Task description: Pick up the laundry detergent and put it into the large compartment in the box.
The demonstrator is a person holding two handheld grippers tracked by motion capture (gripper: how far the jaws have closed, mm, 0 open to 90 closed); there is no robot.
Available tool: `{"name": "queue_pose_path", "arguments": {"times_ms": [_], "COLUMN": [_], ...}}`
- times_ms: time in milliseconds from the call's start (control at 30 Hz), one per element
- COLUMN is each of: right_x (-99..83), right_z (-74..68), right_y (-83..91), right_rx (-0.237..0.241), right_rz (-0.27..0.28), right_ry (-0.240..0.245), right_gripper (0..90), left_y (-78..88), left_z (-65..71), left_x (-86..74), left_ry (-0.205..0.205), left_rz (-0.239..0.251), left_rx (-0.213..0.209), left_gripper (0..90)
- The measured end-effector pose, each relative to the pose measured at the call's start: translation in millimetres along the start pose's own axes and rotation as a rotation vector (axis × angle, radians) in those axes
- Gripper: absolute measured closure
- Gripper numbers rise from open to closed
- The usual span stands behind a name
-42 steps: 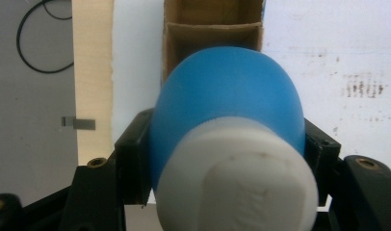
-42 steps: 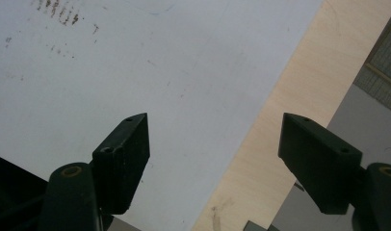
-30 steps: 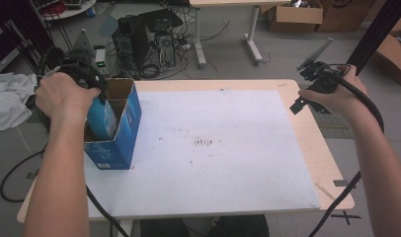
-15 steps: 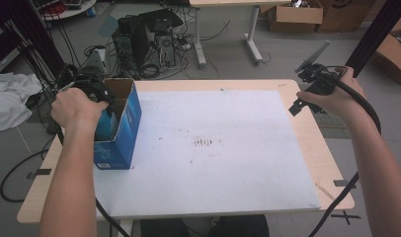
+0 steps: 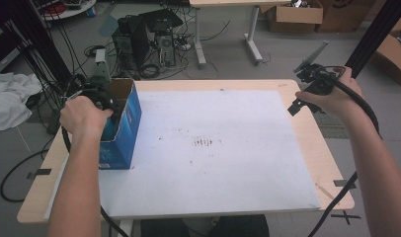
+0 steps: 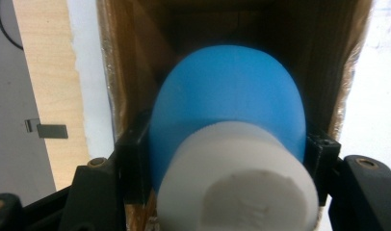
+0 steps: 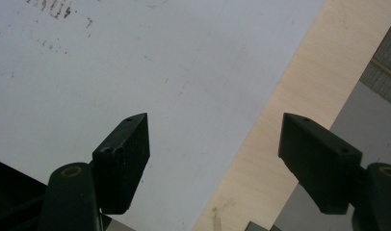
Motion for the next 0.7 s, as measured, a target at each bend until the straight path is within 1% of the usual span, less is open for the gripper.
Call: {"name": "queue_pose_path", "arguments": {"times_ms": [167, 300, 500, 567, 700], "right_x": [-0.5, -0.8, -1.1, -1.4, -2.4], "right_z": [0.5, 1.0, 0.6, 1.4, 2.1], "right_y": [-1.1, -0.5, -0.3, -0.9, -2.2], "right_rx": [0.004, 0.004, 0.008, 0.005, 0.005], "right_rz": [0.0, 0.004, 0.004, 0.005, 0.002], "right_ry": [0.001, 0.0, 0.0, 0.005, 0.002], "right_gripper": [26.8, 26.8, 26.8, 26.8, 26.7], "left_y": [-6.6, -8.7, -13.4, -15.1, -17.9], "left_z": [-0.9, -1.4, 0.2, 0.4, -0.5], "left_x": [-0.6, -1.1, -0.3, -0.2, -0.8], "left_ry": [-0.005, -0.003, -0.012, -0.009, -0.006], "left_rz": [-0.015, -0.02, -0.033, -0.03, -0.031], "left_rx": [-0.004, -0.008, -0.014, -0.01, -0.019], "left_gripper": [38.2, 38.2, 38.1, 38.1, 38.1]}}
Point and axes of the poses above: each handheld gripper's, and its own axes: y roughly backward along the jaws, x roughly out of its top, z roughly to its right, the point moved 2 cm from there along -y, roughly forward along the jaws, and after that the axes turned 15 degrees about -y, right-handed, at the moved point
